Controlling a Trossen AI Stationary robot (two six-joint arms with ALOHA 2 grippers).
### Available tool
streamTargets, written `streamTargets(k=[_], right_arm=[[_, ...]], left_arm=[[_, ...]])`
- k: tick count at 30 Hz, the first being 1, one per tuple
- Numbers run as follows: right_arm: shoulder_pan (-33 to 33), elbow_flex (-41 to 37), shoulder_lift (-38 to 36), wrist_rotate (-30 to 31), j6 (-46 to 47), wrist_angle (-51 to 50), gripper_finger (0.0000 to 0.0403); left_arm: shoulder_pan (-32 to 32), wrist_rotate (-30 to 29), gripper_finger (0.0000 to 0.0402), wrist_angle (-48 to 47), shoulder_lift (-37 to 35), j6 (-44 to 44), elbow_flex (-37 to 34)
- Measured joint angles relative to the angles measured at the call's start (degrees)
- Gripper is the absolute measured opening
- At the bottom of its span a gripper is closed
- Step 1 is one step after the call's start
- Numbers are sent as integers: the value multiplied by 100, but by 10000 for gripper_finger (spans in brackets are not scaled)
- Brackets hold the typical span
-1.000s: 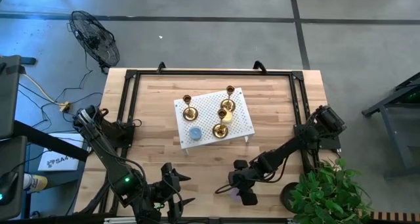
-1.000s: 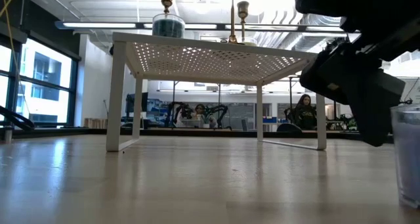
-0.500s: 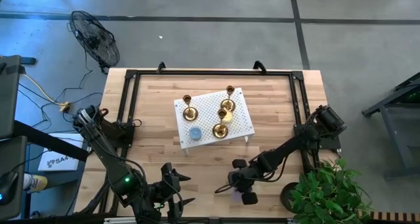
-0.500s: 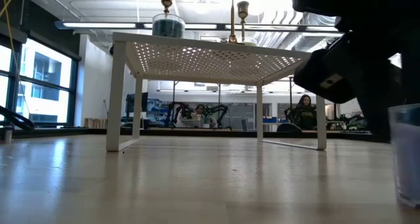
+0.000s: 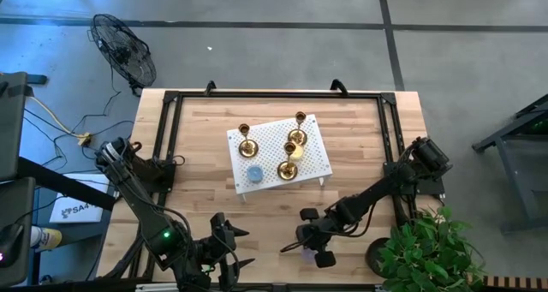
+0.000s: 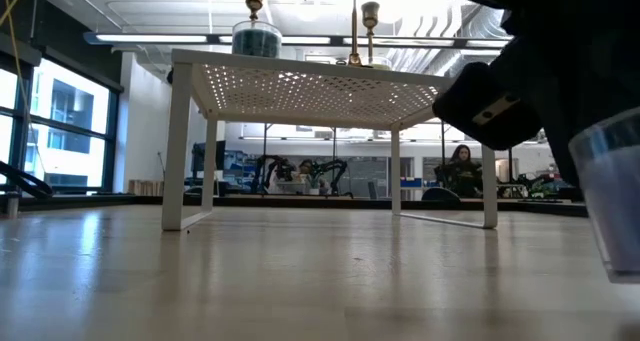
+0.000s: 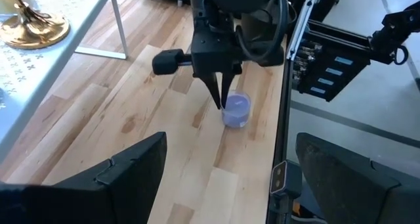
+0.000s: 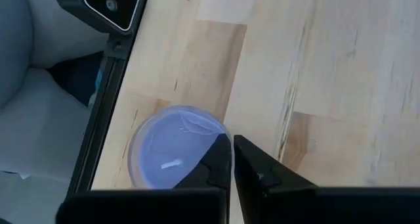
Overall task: Pick & Place candle stick holders
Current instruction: Put the purple scented candle on the shelf
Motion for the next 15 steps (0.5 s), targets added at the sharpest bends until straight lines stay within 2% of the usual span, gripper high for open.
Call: streamTargets(k=[10, 15], right_arm=[[124, 0, -664, 631, -369, -93, 1], [277, 0, -1390, 1499, -516, -553, 1]], left_arm=[[0, 57, 333, -2, 1, 0, 0], [0, 57, 333, -4, 5, 0, 0]])
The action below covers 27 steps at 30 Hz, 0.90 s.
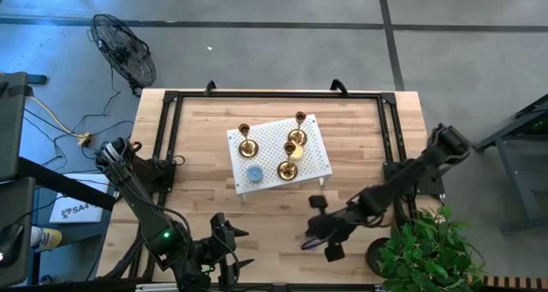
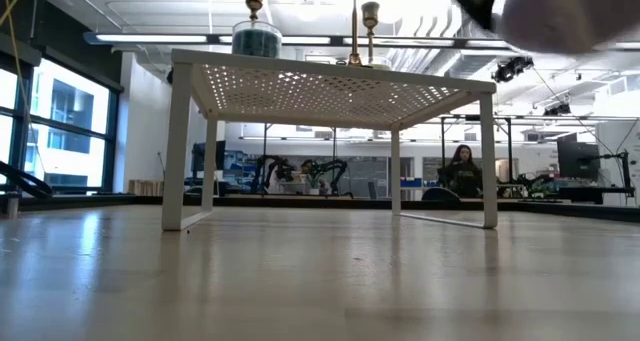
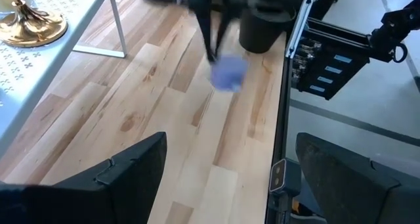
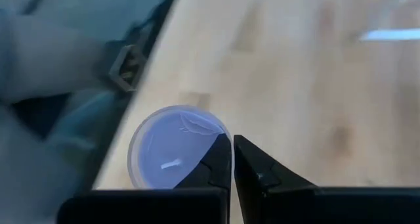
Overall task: Pick & Place candle stick holders
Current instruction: Put the purple scented candle on the shelf
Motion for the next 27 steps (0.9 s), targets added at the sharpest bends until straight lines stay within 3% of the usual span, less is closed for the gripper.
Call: streamTargets(k=[7, 12, 17, 27], right_arm=[[-79, 0, -1164, 1803, -86, -813, 0], [-498, 0, -1776, 2341, -171, -1083, 0], [-1052, 0, -2085, 2461, 48, -1731, 0], [-2153, 0, -2061, 1772, 315, -2311, 0]], left_arm=[[2, -23, 333, -1, 3, 0, 0], [2, -41, 333, -1, 6, 0, 0], [2, -37, 333, -3, 7, 0, 0], [2, -36, 333, -7, 7, 151, 0]])
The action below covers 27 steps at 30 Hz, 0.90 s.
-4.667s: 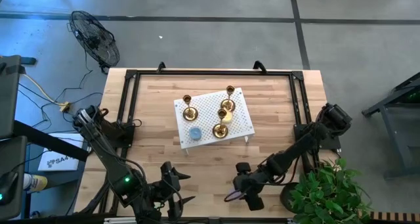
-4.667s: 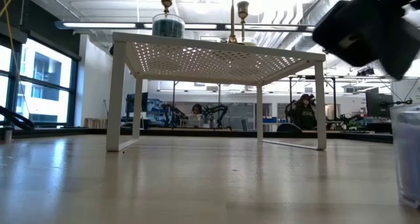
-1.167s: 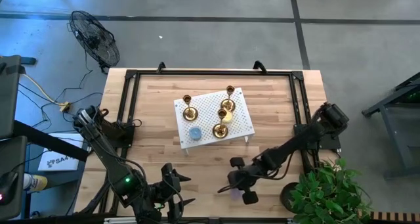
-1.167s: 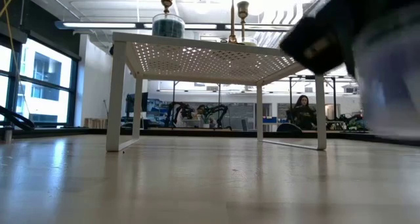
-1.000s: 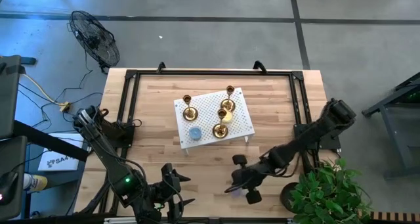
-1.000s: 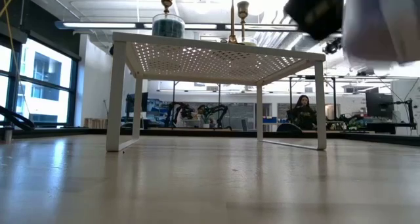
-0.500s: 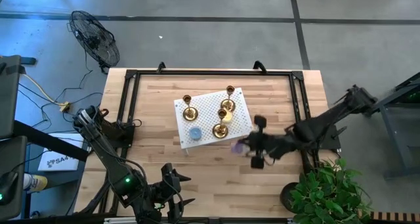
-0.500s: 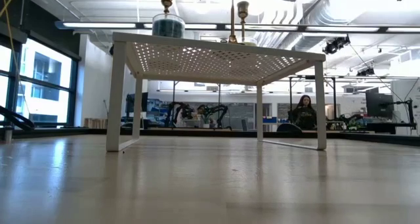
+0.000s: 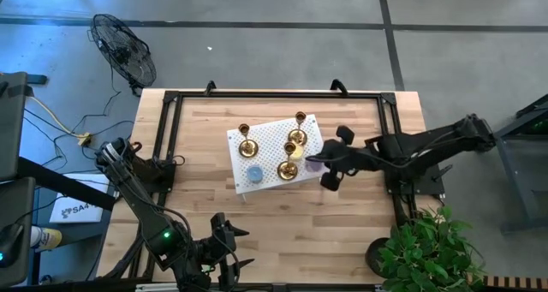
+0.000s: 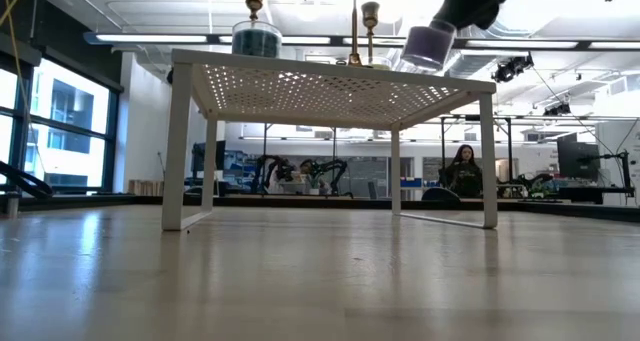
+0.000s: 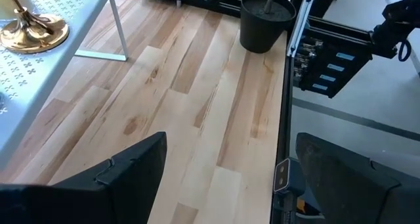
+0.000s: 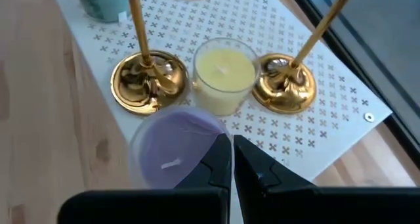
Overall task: Pick & Place candle stick holders
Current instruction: Put the purple scented candle on the shelf
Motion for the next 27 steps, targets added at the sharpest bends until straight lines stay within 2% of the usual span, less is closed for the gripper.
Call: streamTargets(k=[5, 12, 27], right_arm=[[-316, 0, 5, -493, 121, -136, 0], [-482, 0, 86, -795, 398, -417, 0], [-495, 2, 129, -954, 627, -304, 16]], left_arm=[[0, 0, 333, -1, 0, 0, 0], [0, 2, 333, 0, 0, 0, 0], [0, 6, 333, 4, 0, 0, 0]])
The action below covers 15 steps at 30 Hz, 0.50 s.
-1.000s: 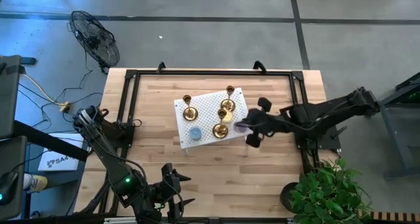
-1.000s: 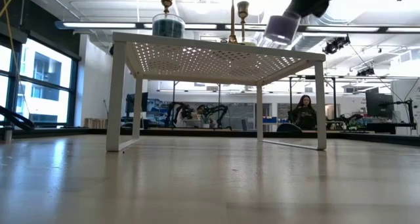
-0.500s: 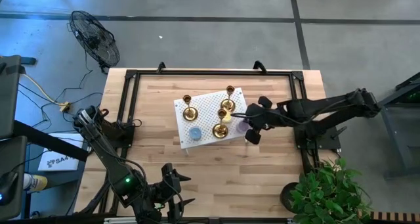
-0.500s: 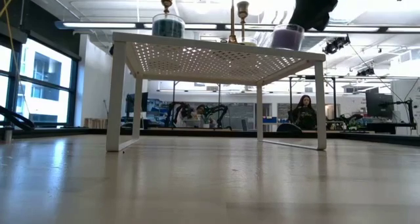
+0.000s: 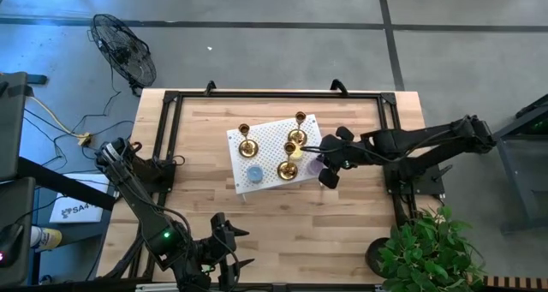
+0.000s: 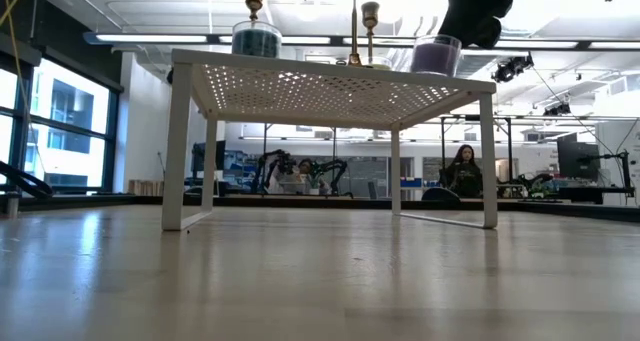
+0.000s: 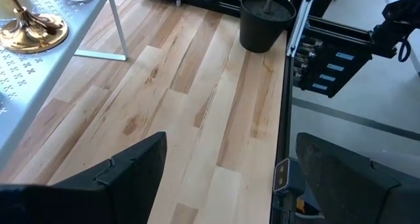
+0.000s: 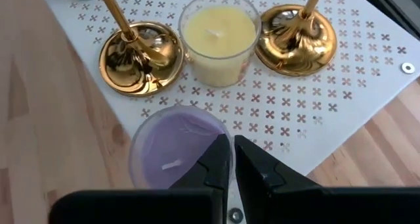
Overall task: Pick & Place candle stick holders
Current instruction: Put the purple scented candle on the shelf, then return to Home Position
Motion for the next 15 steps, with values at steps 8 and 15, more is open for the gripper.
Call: streamTargets(k=[8, 15], right_arm=[[2, 0, 2, 47, -28, 53, 62], [2, 0, -15, 202, -244, 429, 91]], left_arm=[[0, 1, 333, 2, 0, 0, 0], [0, 1, 333, 2, 0, -2, 0]])
